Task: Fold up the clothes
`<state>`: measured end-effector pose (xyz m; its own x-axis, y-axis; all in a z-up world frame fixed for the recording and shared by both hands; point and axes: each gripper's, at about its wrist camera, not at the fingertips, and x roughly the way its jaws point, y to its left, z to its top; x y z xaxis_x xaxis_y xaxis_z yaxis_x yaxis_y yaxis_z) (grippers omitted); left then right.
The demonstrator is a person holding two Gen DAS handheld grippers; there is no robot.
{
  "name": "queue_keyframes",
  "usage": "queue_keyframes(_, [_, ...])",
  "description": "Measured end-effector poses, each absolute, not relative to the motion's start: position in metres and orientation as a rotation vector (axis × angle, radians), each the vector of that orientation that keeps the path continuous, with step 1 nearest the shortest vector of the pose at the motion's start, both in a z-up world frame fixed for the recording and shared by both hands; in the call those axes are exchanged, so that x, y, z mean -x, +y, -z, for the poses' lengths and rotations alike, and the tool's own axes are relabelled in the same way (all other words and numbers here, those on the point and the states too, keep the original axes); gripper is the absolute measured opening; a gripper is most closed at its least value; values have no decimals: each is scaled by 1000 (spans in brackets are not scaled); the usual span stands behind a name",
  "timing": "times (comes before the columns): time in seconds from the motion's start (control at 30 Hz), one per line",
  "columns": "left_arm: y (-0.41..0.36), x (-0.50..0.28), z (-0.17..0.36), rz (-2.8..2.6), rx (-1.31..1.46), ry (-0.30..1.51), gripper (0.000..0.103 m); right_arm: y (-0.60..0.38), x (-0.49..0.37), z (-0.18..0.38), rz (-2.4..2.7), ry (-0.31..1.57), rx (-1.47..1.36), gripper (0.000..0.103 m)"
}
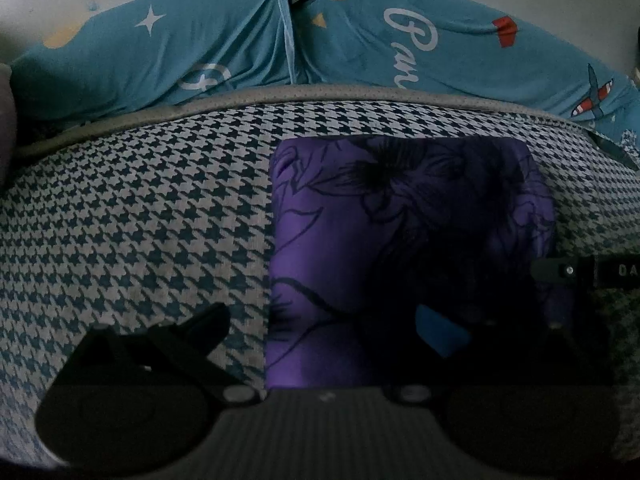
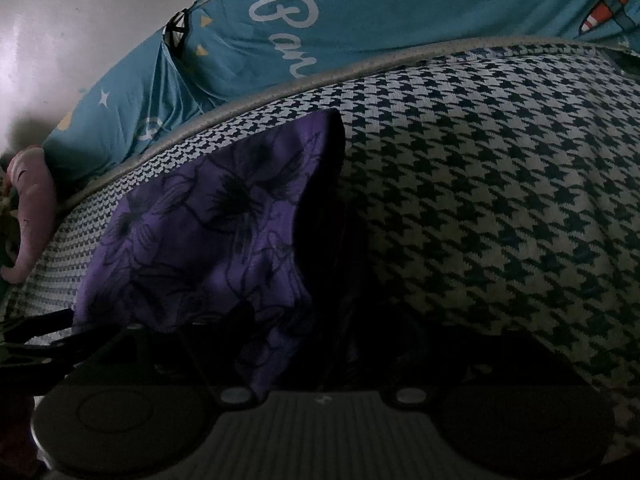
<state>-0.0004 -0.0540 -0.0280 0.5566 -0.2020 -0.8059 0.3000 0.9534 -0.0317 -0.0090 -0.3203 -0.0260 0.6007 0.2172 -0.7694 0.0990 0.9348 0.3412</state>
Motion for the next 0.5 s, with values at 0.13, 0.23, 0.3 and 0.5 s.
queue_keyframes(0.13, [-54,1,28,297,-116,933,103,-319,7,28,-70,930,-364,78])
queue_keyframes(0.23, [-54,1,27,296,-113,932,103,-318,7,29,-71,930,-361,79])
queue_keyframes(0.3, [-53,0,27,294,-112,933,103,-317,6,30,-72,930,-359,80])
queue_keyframes(0.5, [-56,1,28,285,-123,936,103,-316,5,30,-76,931,-354,81])
